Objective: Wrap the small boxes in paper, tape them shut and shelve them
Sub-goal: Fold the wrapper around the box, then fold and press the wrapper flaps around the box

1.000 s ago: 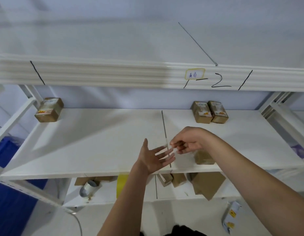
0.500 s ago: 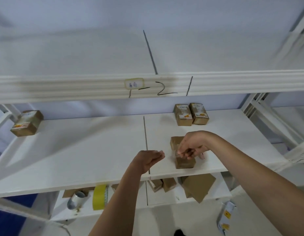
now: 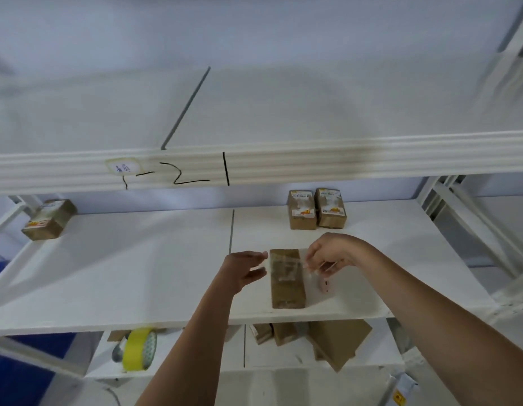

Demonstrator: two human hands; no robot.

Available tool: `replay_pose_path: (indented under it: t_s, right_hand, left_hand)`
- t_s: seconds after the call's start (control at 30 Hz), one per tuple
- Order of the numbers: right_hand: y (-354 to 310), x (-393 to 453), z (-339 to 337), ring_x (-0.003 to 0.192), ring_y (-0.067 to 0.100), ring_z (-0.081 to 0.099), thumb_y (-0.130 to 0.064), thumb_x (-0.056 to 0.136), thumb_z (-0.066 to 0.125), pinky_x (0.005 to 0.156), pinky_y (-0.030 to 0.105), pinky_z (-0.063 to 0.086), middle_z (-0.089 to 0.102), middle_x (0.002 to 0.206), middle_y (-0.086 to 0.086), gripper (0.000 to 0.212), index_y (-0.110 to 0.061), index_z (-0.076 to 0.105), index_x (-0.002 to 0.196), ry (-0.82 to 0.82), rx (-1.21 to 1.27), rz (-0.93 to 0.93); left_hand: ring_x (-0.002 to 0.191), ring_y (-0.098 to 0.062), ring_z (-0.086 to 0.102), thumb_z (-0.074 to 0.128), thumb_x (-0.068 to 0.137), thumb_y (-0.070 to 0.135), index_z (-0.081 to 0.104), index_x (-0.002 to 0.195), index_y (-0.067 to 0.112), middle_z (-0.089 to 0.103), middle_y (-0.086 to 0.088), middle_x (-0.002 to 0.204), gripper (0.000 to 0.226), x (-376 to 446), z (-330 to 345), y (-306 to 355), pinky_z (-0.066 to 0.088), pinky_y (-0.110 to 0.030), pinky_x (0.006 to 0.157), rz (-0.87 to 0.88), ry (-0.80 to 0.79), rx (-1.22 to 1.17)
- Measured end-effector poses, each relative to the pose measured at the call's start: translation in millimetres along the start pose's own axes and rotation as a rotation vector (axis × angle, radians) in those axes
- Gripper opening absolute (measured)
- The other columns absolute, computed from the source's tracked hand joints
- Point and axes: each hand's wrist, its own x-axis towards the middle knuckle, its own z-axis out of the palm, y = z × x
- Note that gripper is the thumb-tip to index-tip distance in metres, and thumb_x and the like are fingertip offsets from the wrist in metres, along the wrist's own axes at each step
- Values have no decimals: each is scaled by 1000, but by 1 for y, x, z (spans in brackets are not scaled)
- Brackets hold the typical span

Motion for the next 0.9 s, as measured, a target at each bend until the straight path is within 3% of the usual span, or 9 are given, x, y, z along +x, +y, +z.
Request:
replay_pose_path:
  t_s: [0.13,0.23,0.33,0.47,0.6,0.67,0.8,0.9]
  right_hand:
    - [12,15,-13,92,22,69,-14,82,83,80,34,62,75,103,8,26,-12,74,105,-26,127,-23]
    - [22,21,-13,77,21,70,-2,89,73,79,35,60,74,88,9,23,-5,69,111,-79,362,-37]
    - [31,25,-9,73,20,70,3,88,71,69,31,58,74,87,11,28,-7,70,115,-75,498,-50]
    - [42,32,1,81,24,72,3,85,75,71,33,61,74,92,17,28,4,67,111,34,631,20]
    - [48,36,14,82,24,69,3,90,69,76,34,60,71,91,16,13,1,65,102,63,761,93]
    - [52,40,18,84,25,67,5,89,69,82,36,57,70,93,17,9,2,64,97,76,782,131]
    - [60,46,23,83,24,68,1,89,70,79,34,58,71,90,15,10,4,68,98,74,743,193]
    - [61,48,25,83,25,69,-3,92,70,78,36,58,72,90,15,9,0,67,100,100,785,195]
  left_hand:
    - [84,-25,65,66,91,-6,71,101,-12,69,-16,99,13,6,3,-1,61,-28,75,25,15,-53]
    - [76,-22,63,71,88,-3,71,100,-14,64,-17,91,16,11,1,-3,61,-32,80,-6,54,-35]
    - [74,-22,62,72,88,-1,70,103,-16,63,-16,85,21,17,-1,-8,62,-33,80,-39,79,-24]
    - [71,-21,61,76,82,-4,70,101,-13,62,-16,83,22,25,-4,-15,60,-31,69,-97,118,-14]
    - [71,-23,63,81,78,-3,67,97,-10,63,-16,78,25,32,-6,-18,60,-31,68,-130,155,7]
    - [72,-24,63,81,78,-3,66,98,-10,63,-16,80,26,35,-8,-18,61,-32,68,-148,153,-5]
    - [77,-26,62,77,82,-3,66,98,-10,63,-18,84,21,38,-10,-20,60,-37,79,-190,120,-33]
    - [79,-27,62,76,83,-3,67,97,-9,63,-19,89,18,41,-15,-24,60,-37,78,-207,105,-56]
